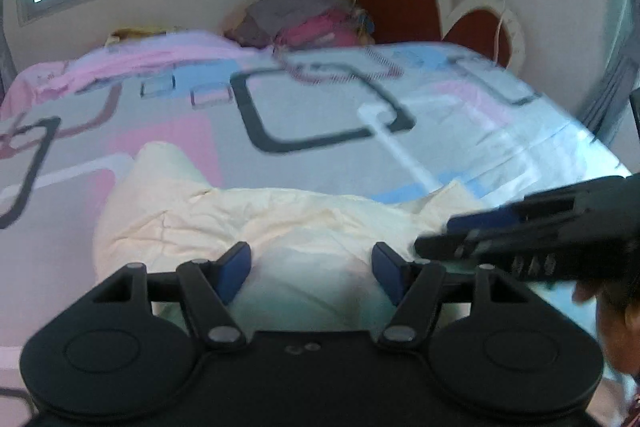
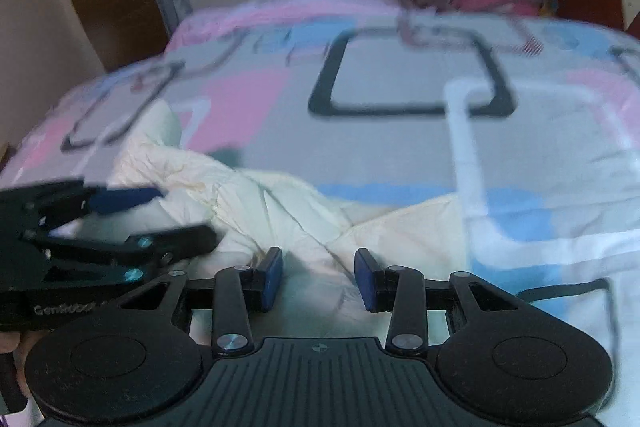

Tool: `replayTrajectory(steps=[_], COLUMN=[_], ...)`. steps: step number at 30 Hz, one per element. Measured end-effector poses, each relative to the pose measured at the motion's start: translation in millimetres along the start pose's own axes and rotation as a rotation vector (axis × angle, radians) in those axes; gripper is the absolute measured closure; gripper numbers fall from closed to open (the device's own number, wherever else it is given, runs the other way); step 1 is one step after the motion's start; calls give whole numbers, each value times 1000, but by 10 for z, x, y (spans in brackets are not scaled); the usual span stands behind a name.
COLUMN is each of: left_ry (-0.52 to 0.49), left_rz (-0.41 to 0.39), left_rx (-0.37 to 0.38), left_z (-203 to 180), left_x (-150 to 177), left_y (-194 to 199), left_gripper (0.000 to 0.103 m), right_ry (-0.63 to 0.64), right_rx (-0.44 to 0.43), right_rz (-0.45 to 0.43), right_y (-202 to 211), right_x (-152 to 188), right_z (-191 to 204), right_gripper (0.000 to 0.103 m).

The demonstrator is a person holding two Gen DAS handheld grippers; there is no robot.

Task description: Fold large clothes

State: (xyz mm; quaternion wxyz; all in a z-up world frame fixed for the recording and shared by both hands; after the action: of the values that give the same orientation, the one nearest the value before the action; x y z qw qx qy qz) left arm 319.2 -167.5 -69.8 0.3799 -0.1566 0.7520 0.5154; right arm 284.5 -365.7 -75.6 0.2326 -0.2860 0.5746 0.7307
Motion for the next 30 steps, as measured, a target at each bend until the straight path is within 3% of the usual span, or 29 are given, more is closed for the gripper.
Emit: replayTrajectory(steps=[1,5,8,13,15,20,23,27,30], left_ry=[1,48,36,-19,-5,-7,6,-4,-35], left_rz=[-32,-51,19,34,24,-49,-12,68,71], left_rx=[16,48,35,-8,-13,8,37,32,18], left_z=[-9,61,48,-47,-63,-133,-175,-247,-266], left_x=[14,225,457,578,539,640,821,1089,1042], left_y=[167,575,465,301,441,944,1049,901,930], left_gripper=[29,34,36,33,34,34,36,37,38], right_ry=[2,56,75,33,20,45,72,96,76], right_rx=[-15,-80,-56,-59,-47,-146,-198,-158,-159], right_rz=[-19,13,84,91,61,-18,35,146,131], right_y=[146,382,191,110,314,926,1020,762,825], right_x=[18,280,523,615,567,608,844,1119,1094], right_z=[17,134,141,92,83,158,256,324,310], right_gripper=[64,64,64,64,64,64,64,64,64])
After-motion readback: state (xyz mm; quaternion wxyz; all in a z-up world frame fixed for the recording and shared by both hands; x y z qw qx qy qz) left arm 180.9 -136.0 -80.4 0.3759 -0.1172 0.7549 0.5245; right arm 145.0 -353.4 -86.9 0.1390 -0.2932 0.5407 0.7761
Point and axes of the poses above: each gripper's, at about its wrist camera, not at the fingertips, and y roughly against the way its jaws point, z to its left, x to its underside, the point moved 4 cm from there along -y, roughly the way its jaws point, and after that the axes turned 6 degrees about y, right-handed, at the moved point
